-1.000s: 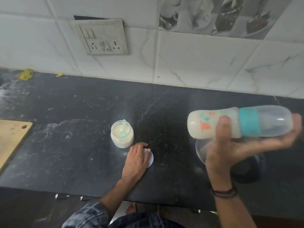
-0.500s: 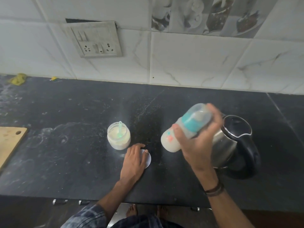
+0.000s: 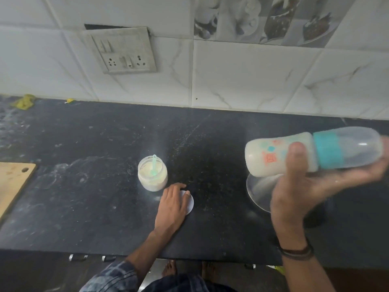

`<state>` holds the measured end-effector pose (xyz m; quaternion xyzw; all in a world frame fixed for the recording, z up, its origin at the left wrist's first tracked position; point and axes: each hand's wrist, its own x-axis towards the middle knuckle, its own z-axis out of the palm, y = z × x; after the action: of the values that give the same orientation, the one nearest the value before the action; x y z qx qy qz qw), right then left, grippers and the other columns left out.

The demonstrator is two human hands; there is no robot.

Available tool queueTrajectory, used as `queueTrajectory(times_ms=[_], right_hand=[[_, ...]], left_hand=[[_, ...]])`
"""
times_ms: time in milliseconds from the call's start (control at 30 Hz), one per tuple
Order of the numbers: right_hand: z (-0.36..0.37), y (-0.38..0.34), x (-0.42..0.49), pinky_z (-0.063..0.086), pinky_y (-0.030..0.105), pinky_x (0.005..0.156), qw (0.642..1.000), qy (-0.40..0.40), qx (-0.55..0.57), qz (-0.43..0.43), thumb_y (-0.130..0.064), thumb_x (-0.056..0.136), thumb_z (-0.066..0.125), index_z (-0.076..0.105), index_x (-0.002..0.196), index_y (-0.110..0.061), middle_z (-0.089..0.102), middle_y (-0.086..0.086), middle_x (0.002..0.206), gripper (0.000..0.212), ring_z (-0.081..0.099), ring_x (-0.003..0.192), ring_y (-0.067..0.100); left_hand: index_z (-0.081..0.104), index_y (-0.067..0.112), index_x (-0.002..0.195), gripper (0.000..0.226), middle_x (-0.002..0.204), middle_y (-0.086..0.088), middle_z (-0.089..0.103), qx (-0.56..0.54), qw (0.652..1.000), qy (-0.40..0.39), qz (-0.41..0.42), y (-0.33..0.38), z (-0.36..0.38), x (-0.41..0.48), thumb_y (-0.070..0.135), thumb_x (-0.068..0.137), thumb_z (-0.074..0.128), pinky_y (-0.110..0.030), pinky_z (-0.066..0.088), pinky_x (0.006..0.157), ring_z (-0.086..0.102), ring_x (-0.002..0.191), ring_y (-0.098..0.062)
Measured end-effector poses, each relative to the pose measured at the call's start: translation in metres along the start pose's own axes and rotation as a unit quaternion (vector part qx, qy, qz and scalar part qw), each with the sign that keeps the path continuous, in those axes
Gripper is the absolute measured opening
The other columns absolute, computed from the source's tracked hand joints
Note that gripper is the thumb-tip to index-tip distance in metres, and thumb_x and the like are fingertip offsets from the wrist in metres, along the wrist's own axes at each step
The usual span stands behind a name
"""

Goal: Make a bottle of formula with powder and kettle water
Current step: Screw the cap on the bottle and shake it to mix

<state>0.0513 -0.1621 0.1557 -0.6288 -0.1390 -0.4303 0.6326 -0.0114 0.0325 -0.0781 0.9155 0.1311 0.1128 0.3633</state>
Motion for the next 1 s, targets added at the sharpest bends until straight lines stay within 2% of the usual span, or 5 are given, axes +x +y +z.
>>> queueTrajectory(times_ms=[333,467,667,833,1000], right_hand=[[0.001,-0.001,0.003,0.048,0.014,0.095,1.000,-0.008,-0.013,-0.009,-0.001,0.086,0.072,0.004,0.138,0.021,0.027,0.012,0.132,0.089,0.049,0.122,-0.008],[0.008,0.022,-0.018,0.051,0.031,0.100,0.987,-0.141,-0.038,0.061,-0.030,0.079,0.083,0.030,0.143,-0.023,0.041,-0.023,0.134,0.084,0.053,0.119,-0.002],[0.005,-0.001,0.010,0.048,0.017,0.097,0.999,-0.027,-0.011,-0.017,0.006,0.082,0.074,0.004,0.134,0.030,0.029,0.014,0.130,0.090,0.049,0.121,-0.009],[0.010,0.027,-0.024,0.053,0.043,0.099,0.977,-0.180,-0.049,0.099,-0.022,0.075,0.087,0.034,0.142,-0.033,0.044,-0.025,0.133,0.087,0.056,0.116,0.002],[0.005,0.003,-0.004,0.045,0.010,0.094,0.998,-0.062,-0.024,0.012,-0.003,0.078,0.071,0.014,0.136,0.022,0.032,0.004,0.129,0.085,0.049,0.119,-0.014]], left_hand=[[0.054,0.023,0.124,0.023,0.125,0.012,0.055,-0.005,1.000,0.004,-0.005,0.000,0.001,0.002,0.032,0.104,0.048,-0.016,0.028,0.102,0.043,0.119,-0.006],[0.054,0.023,0.125,0.030,0.125,0.012,0.055,-0.003,1.000,0.000,0.003,-0.001,0.001,0.000,0.039,0.103,0.042,-0.020,0.032,0.104,0.044,0.119,-0.009],[0.057,0.018,0.124,0.022,0.127,0.007,0.057,0.011,1.000,0.009,0.007,0.001,0.001,0.001,0.026,0.104,0.050,-0.020,0.032,0.103,0.045,0.118,-0.010],[0.055,0.022,0.125,0.023,0.127,0.010,0.056,-0.005,1.000,0.003,-0.001,-0.001,0.000,0.000,0.029,0.104,0.050,-0.020,0.032,0.104,0.045,0.120,-0.010],[0.056,0.019,0.124,0.023,0.127,0.009,0.056,0.004,1.000,0.003,-0.003,0.001,0.000,0.000,0.028,0.104,0.050,-0.016,0.030,0.102,0.045,0.119,-0.010]])
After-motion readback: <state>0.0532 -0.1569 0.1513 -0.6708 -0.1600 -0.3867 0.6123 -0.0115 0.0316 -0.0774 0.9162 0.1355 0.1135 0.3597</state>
